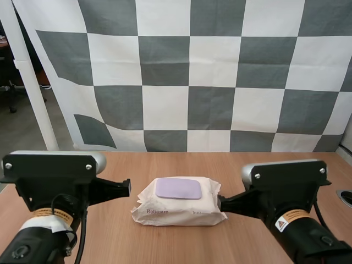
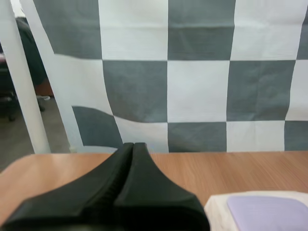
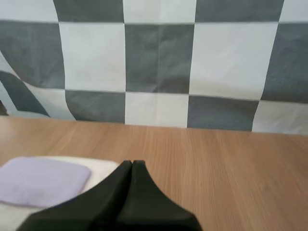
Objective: Open the wet wipes lid
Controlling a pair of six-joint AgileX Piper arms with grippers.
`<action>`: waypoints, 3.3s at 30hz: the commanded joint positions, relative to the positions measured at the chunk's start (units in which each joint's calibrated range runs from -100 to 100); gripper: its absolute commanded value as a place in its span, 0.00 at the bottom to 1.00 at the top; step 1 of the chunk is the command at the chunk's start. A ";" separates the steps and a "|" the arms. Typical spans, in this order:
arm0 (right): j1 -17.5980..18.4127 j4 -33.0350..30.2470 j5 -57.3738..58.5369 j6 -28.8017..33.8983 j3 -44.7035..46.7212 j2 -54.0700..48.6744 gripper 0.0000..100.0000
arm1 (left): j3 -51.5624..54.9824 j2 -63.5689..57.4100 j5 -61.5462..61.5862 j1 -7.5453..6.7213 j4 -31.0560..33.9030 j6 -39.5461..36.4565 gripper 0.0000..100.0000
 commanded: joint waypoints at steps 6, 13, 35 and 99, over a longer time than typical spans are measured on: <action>0.04 0.89 1.23 -0.03 -12.21 0.00 0.00 | -8.50 0.00 -0.04 0.00 2.02 0.05 0.00; 0.04 0.87 -5.29 -0.03 -12.19 0.00 0.00 | -8.69 0.00 -3.79 0.00 2.55 0.05 0.00; 0.04 6.04 45.06 -17.96 -35.55 26.49 0.00 | -20.12 25.20 23.80 0.00 -6.79 22.43 0.00; 0.12 13.03 46.13 -40.22 -35.69 39.78 1.00 | -8.45 85.56 18.17 0.00 -81.74 109.25 0.00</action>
